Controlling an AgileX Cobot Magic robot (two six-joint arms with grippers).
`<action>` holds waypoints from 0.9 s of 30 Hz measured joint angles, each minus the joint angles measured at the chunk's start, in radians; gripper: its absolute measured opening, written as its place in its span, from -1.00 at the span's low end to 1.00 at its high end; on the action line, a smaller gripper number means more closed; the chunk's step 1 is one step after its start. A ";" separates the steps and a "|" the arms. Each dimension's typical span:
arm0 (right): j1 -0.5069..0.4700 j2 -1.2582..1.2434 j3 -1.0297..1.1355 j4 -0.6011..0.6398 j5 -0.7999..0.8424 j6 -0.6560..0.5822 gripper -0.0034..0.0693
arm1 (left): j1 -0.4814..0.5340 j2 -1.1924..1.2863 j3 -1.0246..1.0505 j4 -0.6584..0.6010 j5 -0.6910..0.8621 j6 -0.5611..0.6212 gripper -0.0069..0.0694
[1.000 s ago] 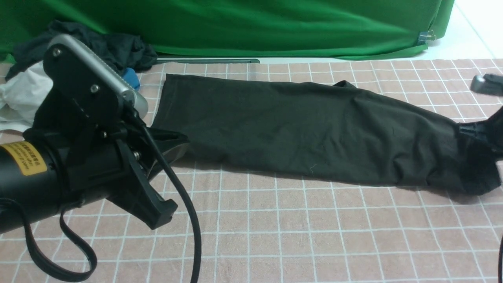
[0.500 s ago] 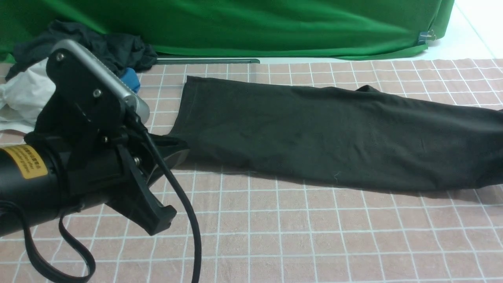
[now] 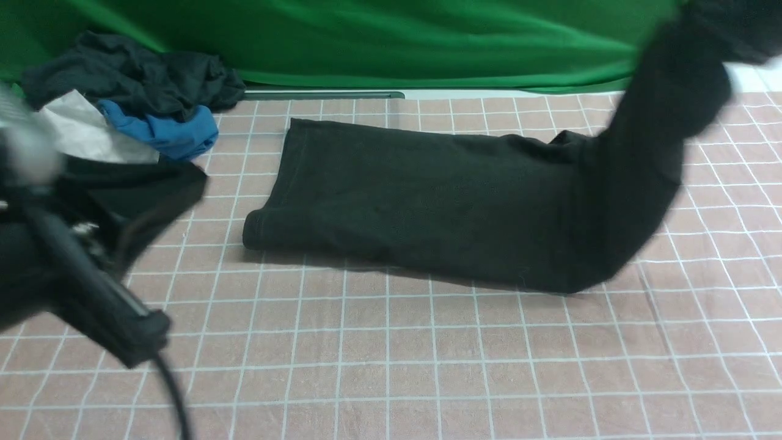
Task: Fold a long-sleeved shirt over a pink coffee tablecloth.
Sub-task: 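Fold the right end of the dark garment over onto its left end with the right gripper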
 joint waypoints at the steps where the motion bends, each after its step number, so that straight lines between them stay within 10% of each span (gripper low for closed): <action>1: 0.047 0.032 -0.052 0.058 0.000 -0.014 -0.69 | 0.000 -0.025 0.000 0.007 -0.021 -0.004 -0.77; 27: 0.407 0.636 -0.668 0.263 0.068 0.034 -0.65 | 0.000 -0.106 0.001 0.043 -0.034 -0.013 -0.77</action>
